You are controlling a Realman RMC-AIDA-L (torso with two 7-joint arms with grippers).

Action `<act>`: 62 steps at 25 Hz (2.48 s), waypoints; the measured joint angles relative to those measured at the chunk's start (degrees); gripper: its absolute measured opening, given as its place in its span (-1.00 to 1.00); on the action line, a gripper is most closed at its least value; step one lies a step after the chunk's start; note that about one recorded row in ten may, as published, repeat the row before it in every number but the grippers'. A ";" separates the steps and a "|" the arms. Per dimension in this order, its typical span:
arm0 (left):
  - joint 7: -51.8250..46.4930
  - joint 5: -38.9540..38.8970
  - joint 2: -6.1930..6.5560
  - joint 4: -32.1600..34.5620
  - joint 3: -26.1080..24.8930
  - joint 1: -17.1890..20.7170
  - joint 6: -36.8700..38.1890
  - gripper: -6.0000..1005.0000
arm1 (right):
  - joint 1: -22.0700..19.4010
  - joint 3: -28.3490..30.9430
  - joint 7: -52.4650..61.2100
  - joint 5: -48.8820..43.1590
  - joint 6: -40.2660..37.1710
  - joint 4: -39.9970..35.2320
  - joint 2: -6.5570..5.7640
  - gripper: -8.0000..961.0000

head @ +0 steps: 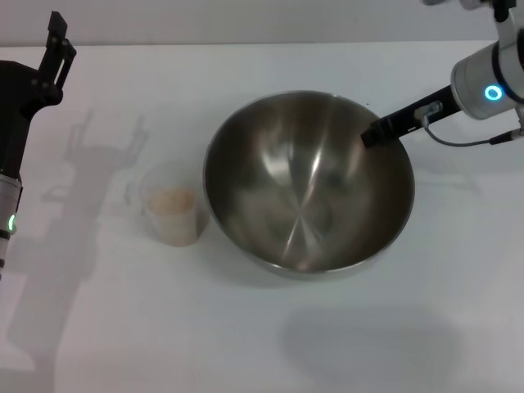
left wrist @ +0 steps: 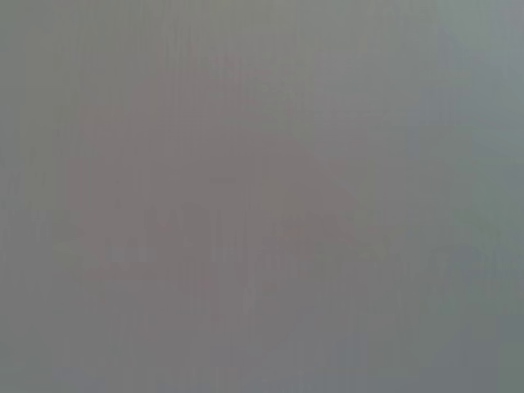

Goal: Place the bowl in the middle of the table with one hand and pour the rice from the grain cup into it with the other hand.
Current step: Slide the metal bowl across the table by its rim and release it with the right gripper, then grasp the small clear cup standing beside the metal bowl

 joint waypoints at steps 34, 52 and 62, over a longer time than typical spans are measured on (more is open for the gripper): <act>-0.53 0.27 -0.09 -0.59 0.48 2.06 2.16 0.49 | -9.13 -14.46 -1.09 -2.15 -19.82 -24.34 0.28 -0.09; -0.53 0.25 -0.09 -0.70 0.01 2.22 2.65 0.48 | -21.86 -46.53 25.91 -2.87 -142.30 14.08 0.41 -0.09; -0.51 0.33 -0.09 -0.29 3.42 5.80 3.30 0.47 | -20.06 -43.20 44.14 -2.69 -161.36 42.80 0.24 -0.09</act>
